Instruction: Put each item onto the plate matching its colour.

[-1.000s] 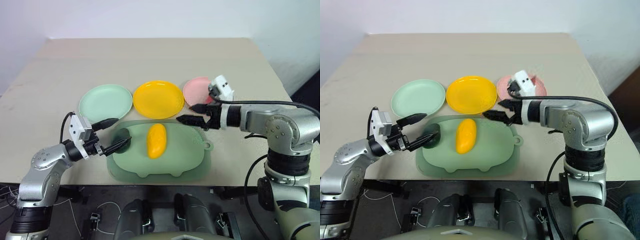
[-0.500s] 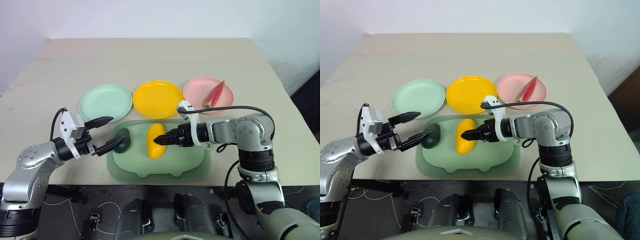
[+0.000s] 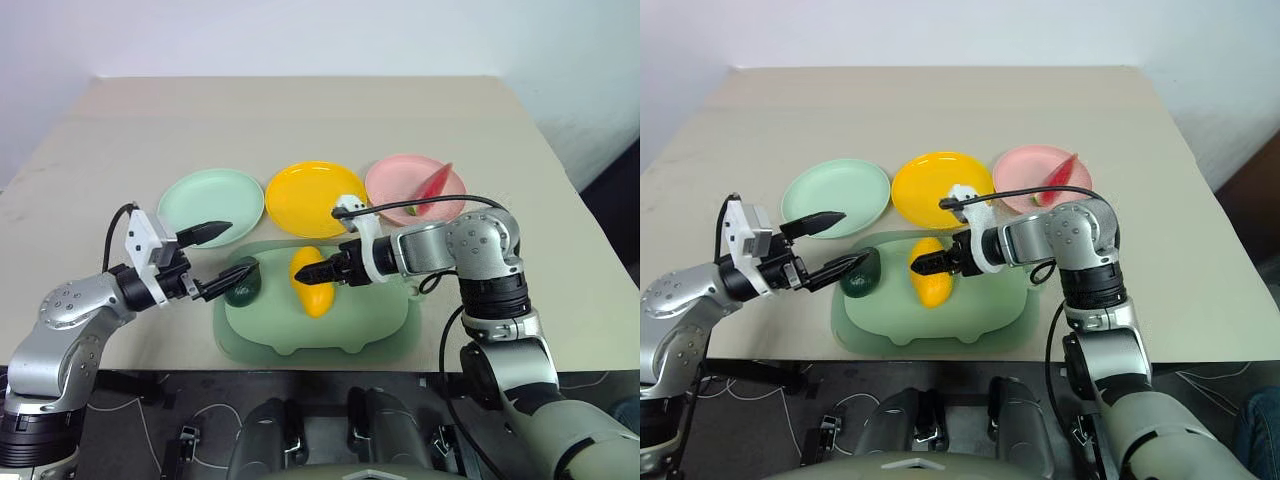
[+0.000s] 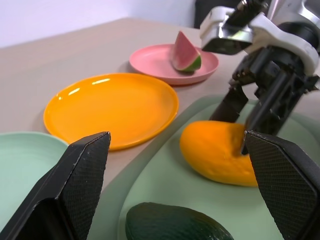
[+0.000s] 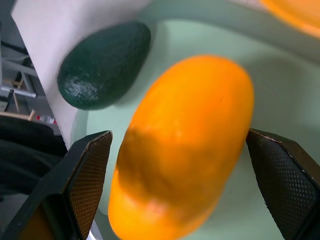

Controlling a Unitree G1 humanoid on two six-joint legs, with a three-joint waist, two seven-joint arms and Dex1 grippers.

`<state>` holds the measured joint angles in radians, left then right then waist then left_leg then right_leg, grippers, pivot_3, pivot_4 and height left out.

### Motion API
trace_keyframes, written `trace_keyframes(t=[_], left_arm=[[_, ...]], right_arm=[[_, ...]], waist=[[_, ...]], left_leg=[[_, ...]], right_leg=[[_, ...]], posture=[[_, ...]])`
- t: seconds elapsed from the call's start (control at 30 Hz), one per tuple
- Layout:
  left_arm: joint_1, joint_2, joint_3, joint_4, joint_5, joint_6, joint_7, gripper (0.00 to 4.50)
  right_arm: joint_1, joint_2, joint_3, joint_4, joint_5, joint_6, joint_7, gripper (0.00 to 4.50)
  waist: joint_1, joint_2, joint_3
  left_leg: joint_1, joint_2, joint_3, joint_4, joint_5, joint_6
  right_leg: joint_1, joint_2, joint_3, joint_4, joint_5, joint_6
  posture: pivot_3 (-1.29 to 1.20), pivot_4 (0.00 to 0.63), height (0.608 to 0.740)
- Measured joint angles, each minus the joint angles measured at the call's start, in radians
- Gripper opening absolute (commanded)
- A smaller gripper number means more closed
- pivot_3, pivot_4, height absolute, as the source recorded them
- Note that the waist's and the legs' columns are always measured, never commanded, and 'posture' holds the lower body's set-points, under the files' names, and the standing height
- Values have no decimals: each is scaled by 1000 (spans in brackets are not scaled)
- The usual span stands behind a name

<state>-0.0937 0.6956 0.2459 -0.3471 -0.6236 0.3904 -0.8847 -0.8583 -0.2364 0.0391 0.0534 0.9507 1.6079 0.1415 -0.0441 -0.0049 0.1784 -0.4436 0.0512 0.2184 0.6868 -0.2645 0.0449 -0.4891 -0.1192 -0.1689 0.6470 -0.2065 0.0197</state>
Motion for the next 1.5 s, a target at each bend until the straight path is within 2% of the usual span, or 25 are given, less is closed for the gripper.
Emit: trace_keyframes(t=[0.1,0.2,0.27,0.33,0.47,0.6,0.8,0.97,1.1,1.2,1.27,1.33,1.5], left_arm=[[-6,0,-2,0,0,14,4,4500],[-17,0,-2,0,0,14,2,4500],[-21,0,-2,1,0,14,-1,4500],[-21,-2,-2,2,0,14,-3,4500],[-6,-7,1,2,1,12,-5,4500],[27,-10,9,2,0,8,-8,4500],[68,-16,37,2,0,-16,-6,4500],[109,-32,54,1,1,-35,-2,4500],[125,-34,58,-13,1,-37,10,4500],[138,-34,60,-23,1,-36,20,4500],[140,-35,60,-32,1,-36,26,4500],[140,-37,60,-42,1,-36,34,4500],[137,-38,60,-49,0,-35,40,4500]], right_arm=[[-30,0,41,13,7,0,-9,4471],[-33,-12,103,4,8,0,-2,3933],[-33,-23,130,-22,7,0,9,3362],[-32,-33,139,-32,6,0,21,3265],[-46,-82,108,-103,6,-21,104,3265],[-164,-150,53,-79,-47,-134,187,3265],[-280,-146,133,259,-287,-411,313,3265],[-384,-33,206,628,-484,-681,418,3265],[-467,68,218,909,-625,-915,427,3265],[-491,110,198,1054,-678,-1007,413,3265],[-503,120,167,1115,-702,-1039,417,4006],[-514,124,149,1139,-722,-1054,427,4460],[-529,129,119,1150,-772,-1064,450,4460]], waist=[[0,0,0],[1,0,0],[1,0,0],[1,0,0],[2,0,0],[1,0,0],[-1,0,0],[-4,0,0],[-3,0,0],[0,0,0],[-1,0,0],[-4,0,0],[-11,0,0]], left_leg=[[0,0,0,0,0,0],[0,0,0,0,0,0],[0,0,0,0,0,0],[0,0,0,0,0,0],[0,0,0,0,0,0],[0,0,0,0,0,0],[0,0,2,-1,0,0],[0,1,4,-1,0,0],[0,0,4,-1,0,0],[-1,0,4,-1,0,-1],[-1,0,4,-1,0,-1],[-1,0,4,-1,0,-1],[-1,1,4,-1,0,-1]], right_leg=[[0,0,0,0,0,0],[0,0,0,0,0,0],[0,0,0,0,0,0],[0,0,0,0,0,0],[0,0,0,0,0,0],[0,0,0,0,0,0],[-1,0,1,0,0,0],[-3,1,1,1,0,0],[-3,1,2,2,0,0],[-4,1,2,2,0,0],[-3,0,2,2,0,0],[-4,0,2,2,0,0],[-4,0,2,2,0,0]], posture=[[0,150,696],[0,150,696],[0,150,696],[0,150,696],[0,150,696],[0,150,696],[0,150,696],[0,150,696],[0,150,696],[0,150,696],[0,150,696],[0,150,696],[0,150,696]])
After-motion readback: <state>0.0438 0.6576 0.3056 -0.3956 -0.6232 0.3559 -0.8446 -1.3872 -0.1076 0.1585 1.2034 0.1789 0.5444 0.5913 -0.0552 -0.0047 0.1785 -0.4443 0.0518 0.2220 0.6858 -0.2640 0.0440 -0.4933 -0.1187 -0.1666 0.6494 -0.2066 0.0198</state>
